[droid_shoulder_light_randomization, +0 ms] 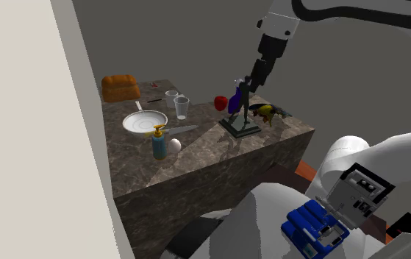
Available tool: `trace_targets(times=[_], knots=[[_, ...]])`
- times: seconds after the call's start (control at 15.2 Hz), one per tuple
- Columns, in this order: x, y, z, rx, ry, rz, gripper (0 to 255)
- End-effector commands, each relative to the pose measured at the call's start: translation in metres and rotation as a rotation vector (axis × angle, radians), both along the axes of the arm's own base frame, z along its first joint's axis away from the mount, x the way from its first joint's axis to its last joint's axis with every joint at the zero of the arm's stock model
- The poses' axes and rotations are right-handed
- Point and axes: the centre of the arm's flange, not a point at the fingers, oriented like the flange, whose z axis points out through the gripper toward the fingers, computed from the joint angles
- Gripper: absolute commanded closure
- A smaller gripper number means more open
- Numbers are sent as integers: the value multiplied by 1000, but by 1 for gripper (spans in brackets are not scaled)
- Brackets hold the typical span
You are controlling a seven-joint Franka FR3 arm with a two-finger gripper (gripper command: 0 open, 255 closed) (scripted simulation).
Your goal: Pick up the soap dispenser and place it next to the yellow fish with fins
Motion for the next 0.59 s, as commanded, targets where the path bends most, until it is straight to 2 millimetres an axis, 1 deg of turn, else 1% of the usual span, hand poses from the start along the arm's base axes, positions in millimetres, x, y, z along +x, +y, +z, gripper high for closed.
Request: trace_targets(times=[0.0, 0.53], knots=[[0, 0, 0, 0, 0, 0, 0], [57, 46, -69, 22, -48, -36, 0]])
